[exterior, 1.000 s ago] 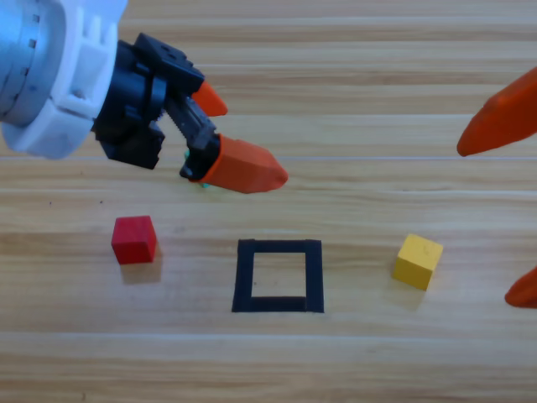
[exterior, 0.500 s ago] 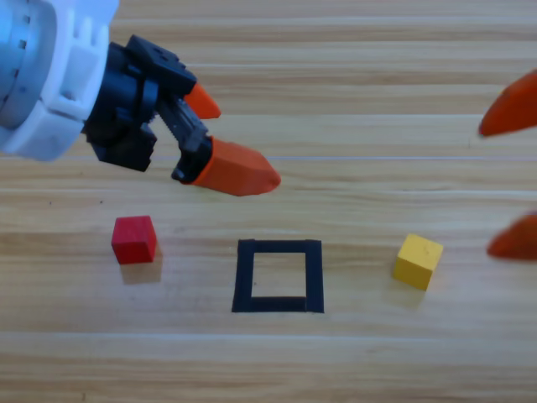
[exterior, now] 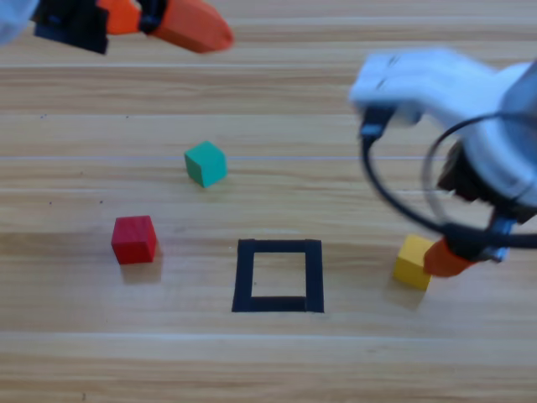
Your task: Stack the blocks in the rectangular block: red at the bottom, yellow in the middle, green on top
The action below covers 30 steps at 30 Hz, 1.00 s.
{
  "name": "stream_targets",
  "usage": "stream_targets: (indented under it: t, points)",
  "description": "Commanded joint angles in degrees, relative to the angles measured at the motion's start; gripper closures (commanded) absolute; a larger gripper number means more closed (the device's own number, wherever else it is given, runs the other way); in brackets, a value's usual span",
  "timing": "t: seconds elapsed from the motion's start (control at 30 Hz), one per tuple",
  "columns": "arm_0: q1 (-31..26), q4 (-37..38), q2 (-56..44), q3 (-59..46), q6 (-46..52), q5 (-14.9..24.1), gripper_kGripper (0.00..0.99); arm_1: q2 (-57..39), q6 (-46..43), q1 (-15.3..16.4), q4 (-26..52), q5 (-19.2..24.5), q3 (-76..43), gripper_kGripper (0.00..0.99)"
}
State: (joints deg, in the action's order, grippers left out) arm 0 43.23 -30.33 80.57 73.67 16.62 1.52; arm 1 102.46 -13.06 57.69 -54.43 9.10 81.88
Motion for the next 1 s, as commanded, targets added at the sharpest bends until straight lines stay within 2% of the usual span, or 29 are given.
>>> stream_targets:
  t: [0.03, 0.2, 0.33, 0.5, 0.6, 0.8, 1.0]
  points:
    - [-11.6, -4.0, 2.6, -3.0, 7.2, 0.4, 0.0, 7.3, -0.7, -4.1, 3.8, 1.3, -1.9, 0.007]
    - [-13.3, -4.7, 5.2, -5.6, 9.5, 0.4, 0.0, 11.8, -2.5, -4.9, 4.6, 1.5, -1.5, 0.007]
    - [-13.3, -10.4, 10.5, -4.9, 11.4, 3.4, 0.0, 14.2, -3.5, -6.4, 5.3, 1.4, -1.5, 0.007]
    - [-13.3, -16.4, 19.0, -2.7, 11.3, 5.5, 0.0, 15.7, -4.8, -9.8, 6.0, -1.1, -1.7, 0.007]
    - [-13.3, -18.8, 23.8, -0.7, 12.6, 6.8, 0.0, 15.9, -5.2, -10.4, 6.2, -1.9, -1.8, 0.008]
    - [-11.0, -21.0, 29.4, 3.1, 15.3, 6.7, 0.0, 16.3, -5.8, -10.5, 6.3, -2.2, -1.7, 0.014]
    - [-10.6, -21.3, 31.5, 4.9, 17.6, 6.0, 0.0, 17.9, -7.5, -11.5, 6.2, -4.5, -0.7, 0.04]
